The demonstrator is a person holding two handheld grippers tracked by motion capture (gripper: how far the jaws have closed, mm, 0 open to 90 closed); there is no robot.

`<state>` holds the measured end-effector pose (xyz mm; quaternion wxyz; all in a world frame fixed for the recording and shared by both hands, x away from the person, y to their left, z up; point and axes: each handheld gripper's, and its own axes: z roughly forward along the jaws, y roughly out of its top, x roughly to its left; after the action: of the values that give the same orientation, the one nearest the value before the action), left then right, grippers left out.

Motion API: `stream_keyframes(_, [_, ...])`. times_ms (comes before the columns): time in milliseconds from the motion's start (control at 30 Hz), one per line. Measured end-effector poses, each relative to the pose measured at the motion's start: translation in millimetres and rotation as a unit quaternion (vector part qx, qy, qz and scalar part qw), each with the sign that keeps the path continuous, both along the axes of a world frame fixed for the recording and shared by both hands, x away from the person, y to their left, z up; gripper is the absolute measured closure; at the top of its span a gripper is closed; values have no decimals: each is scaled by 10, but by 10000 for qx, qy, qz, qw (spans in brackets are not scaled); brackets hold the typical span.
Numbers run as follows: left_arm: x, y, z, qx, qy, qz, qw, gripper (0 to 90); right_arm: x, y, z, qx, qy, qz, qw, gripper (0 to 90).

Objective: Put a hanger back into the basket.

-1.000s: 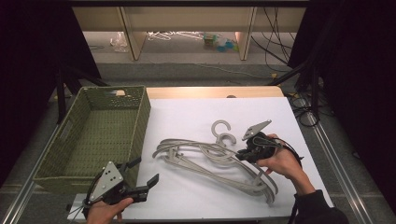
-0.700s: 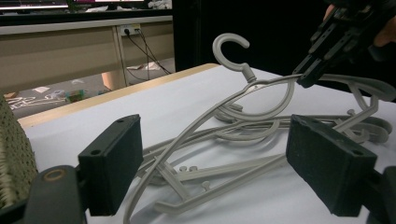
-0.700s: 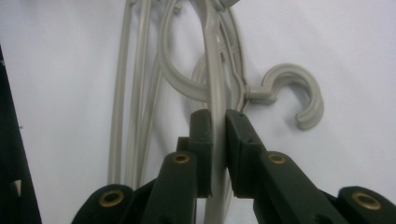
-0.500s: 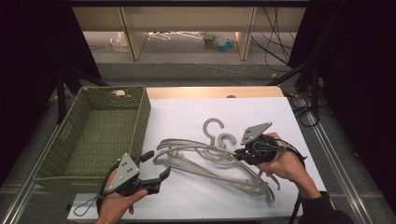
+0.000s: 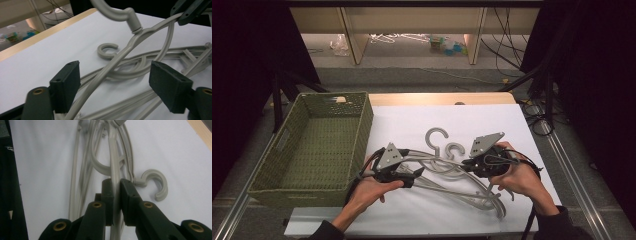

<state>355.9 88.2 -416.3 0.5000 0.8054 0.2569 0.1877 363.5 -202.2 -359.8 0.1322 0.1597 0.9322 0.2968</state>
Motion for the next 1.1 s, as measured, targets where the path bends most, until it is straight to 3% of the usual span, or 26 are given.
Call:
stream_keyframes(133, [40,-85,16,65,-57,-103,9999,316,-9,0,18,1,-76,43,10000,822])
stream_keyframes(200, [76,-103,34,158,-189,-149,9996,378,-17,-1,25,-3,-101,85,9999,823])
stream_keyframes(400, [130,-171,24,292,-190,-447,9984,446,-27,8,36,-27,-106,106,9999,822])
stream_keyframes(500, [148,-221,15,426,-159,-554,9974,554,-35,17,44,29,-111,168,9998,822])
stream_keyframes(633, [154,-297,34,756,-260,-878,9929,661,-50,22,50,-4,-97,239,9997,822])
stream_keyframes(667, [159,-299,57,905,-307,-998,9904,674,-50,23,49,-15,-127,256,9996,822])
stream_keyframes(700, [153,-304,77,1024,-375,-1052,9885,689,-48,20,49,-14,-138,285,9995,821])
stream_keyframes(733, [153,-304,77,1024,-375,-1052,9885,702,-48,18,50,1,-156,303,9994,820])
stream_keyframes(800, [135,-306,119,1204,-356,-1122,9857,712,-48,17,52,6,-168,327,9993,818])
stream_keyframes(833, [107,-304,157,1188,-255,-1014,9874,717,-48,16,57,61,-186,305,9993,809])
stream_keyframes(867, [107,-304,157,1188,-255,-1014,9874,721,-42,15,59,94,-173,286,9994,798])
stream_keyframes(900, [72,-291,189,1324,-343,-1014,9854,733,-38,14,59,133,-161,221,9995,776])
stream_keyframes(933, [72,-291,189,1324,-343,-1014,9854,746,-38,14,59,133,-161,221,9995,776])
stream_keyframes(967, [52,-283,200,1333,-345,-991,9855,746,-29,13,61,137,-175,100,9997,740])
stream_keyframes(1000, [24,-252,233,1420,-316,-1028,9840,776,-21,16,65,192,-254,-178,9993,651])
stream_keyframes(1033, [24,-252,233,1420,-316,-1028,9840,789,-21,16,65,192,-254,-178,9993,651])
stream_keyframes(1100, [1,-219,273,1416,-248,-882,9857,794,-4,1,101,419,-359,-409,9976,541])
